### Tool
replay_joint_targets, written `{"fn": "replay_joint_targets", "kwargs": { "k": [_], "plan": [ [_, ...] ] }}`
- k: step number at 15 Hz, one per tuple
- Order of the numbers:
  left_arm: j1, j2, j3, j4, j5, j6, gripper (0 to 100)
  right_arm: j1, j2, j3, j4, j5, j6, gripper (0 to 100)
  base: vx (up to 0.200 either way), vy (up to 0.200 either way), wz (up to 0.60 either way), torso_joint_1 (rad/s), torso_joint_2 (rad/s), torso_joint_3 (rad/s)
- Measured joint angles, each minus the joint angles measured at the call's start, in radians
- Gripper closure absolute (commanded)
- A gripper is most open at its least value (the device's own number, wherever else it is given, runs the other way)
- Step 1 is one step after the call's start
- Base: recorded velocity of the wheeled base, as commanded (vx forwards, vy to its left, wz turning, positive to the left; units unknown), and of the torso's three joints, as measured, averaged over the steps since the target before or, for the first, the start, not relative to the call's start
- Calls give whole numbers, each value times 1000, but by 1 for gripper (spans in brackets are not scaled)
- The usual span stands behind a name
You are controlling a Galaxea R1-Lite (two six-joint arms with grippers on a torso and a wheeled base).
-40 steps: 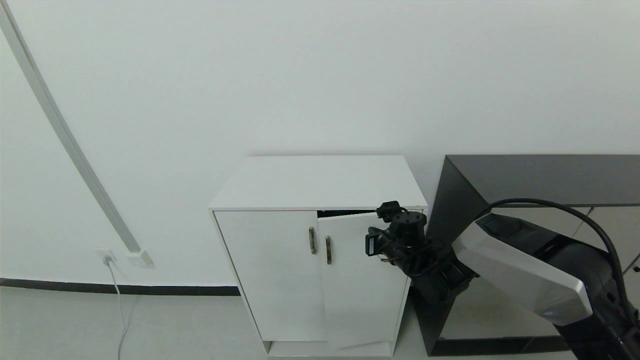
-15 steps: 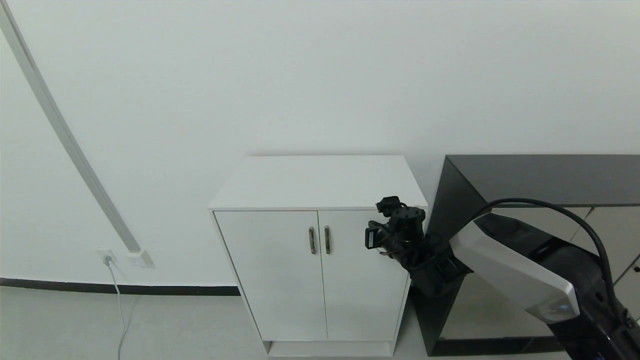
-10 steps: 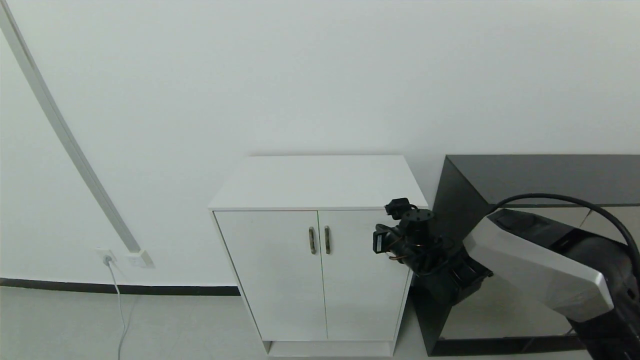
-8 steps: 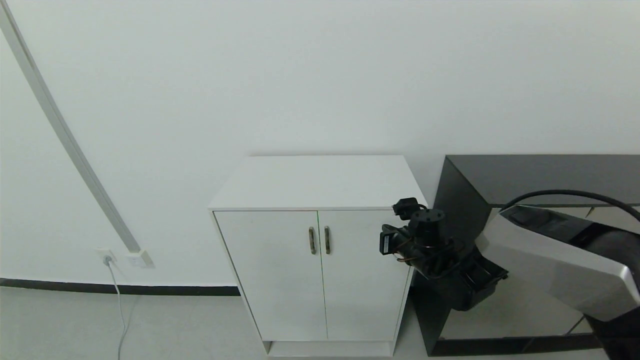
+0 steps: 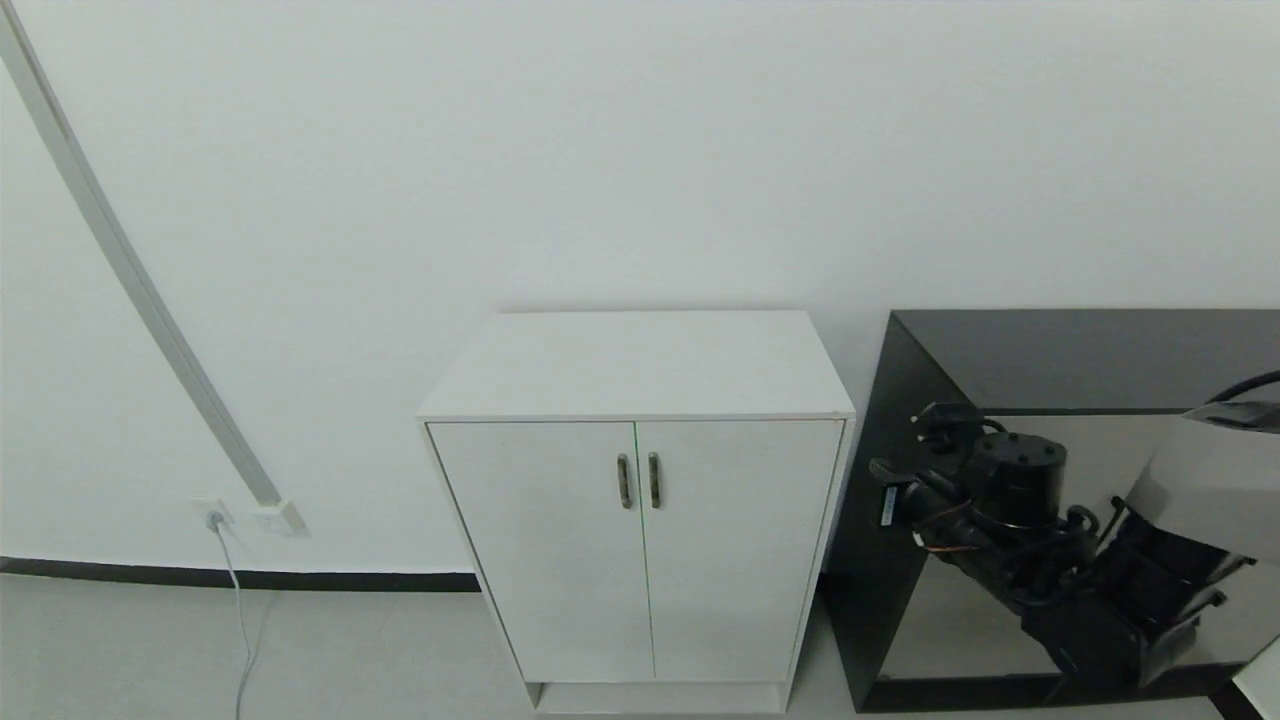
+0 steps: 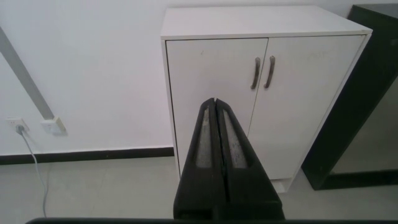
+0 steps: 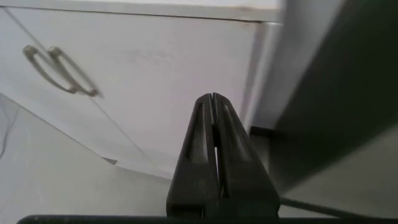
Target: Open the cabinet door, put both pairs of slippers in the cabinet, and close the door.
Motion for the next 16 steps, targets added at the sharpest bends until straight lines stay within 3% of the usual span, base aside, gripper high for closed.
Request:
{"fn": "replay_joint_targets", "kwargs": {
  "k": [3, 8, 13, 16],
  "plan": [
    [0, 0, 0, 0, 0, 0, 100, -67, -87, 152, -64, -5, -4, 100, 0, 0, 0, 0, 0, 0],
    [0, 0, 0, 0, 0, 0, 100, -180, -224, 379, -123, -97, -50, 100, 0, 0, 0, 0, 0, 0],
    [0, 0, 0, 0, 0, -2, 100, -272, -383, 547, -128, -112, -74, 100, 0, 0, 0, 0, 0, 0],
    [0, 0, -1, 0, 0, -2, 100, -330, -514, 597, -39, -106, -82, 100, 0, 0, 0, 0, 0, 0]
  ]
}}
